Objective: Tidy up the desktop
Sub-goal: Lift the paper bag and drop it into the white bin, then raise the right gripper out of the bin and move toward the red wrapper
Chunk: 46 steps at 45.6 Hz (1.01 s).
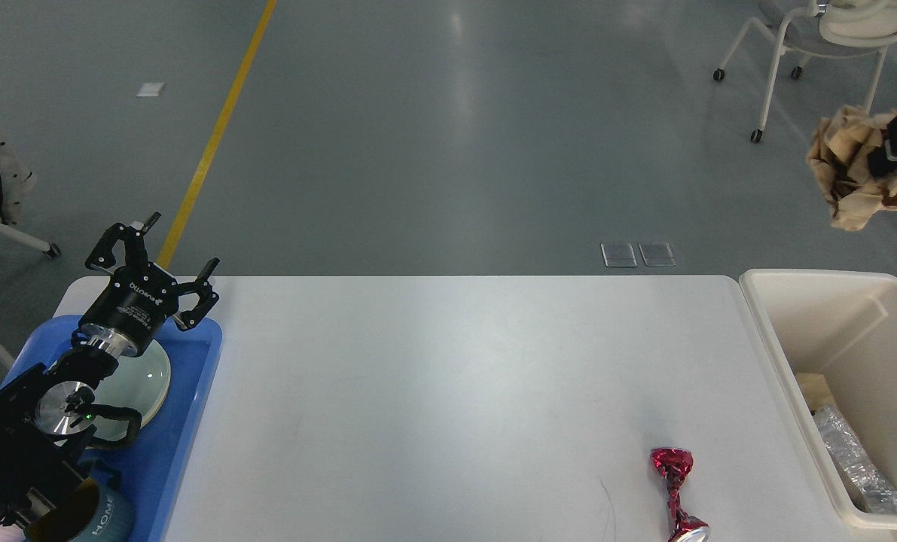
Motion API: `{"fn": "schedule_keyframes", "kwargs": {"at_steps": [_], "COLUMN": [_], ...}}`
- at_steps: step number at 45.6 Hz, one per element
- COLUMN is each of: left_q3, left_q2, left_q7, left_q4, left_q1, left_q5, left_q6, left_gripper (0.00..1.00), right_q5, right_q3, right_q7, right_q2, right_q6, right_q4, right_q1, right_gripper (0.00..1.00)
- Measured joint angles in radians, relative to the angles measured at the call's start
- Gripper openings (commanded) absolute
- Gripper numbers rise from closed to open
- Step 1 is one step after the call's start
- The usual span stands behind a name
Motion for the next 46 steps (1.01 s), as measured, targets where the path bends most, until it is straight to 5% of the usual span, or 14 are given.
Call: {"fn": "schedule_keyframes", "kwargs": {"at_steps": [12,21,23,25,26,46], "left_q3": [0.000,0.000,0.000,0.000,0.000,0.000], "left_q2": [0.000,0.000,0.001,0.000,0.000,0.000], "left_q7": [0.000,0.000,0.000,-0.001,-0.001,-0.002], "left_q4": [0.000,0.000,0.000,0.000,0.000,0.000], "left_q1": [0.000,0.000,0.000,0.000,0.000,0.000], "left_q5": [0.000,0.000,0.000,0.000,0.000,0.000], "left_q6": [0.000,0.000,0.000,0.000,0.000,0.000], "left_gripper": [1.00,1.00,1.00,1.00,1.00,1.00], "right_q5": [0.063,0.345,0.372,0.392,0.397,0.409], "right_q3": [0.064,0.207,0.211,0.217,0.217,0.222], "right_q7": [0.006,0.011,0.011,0.011,0.011,0.000], "right_q2": [-0.023,0.164,0.191,0.217,0.223,0.270], "right_q6": [-0.637,-0.752,-0.756,-0.767,-0.771,-0.778], "right_q4": [-0.471,-0.826,-0.852,-0.879,-0.885,-0.898], "right_q1": [-0.790,-1.402,-1.489,-1.541,-1.552,-1.616], "right_gripper": [0.00,0.00,0.16,0.81,1.00,1.00]}}
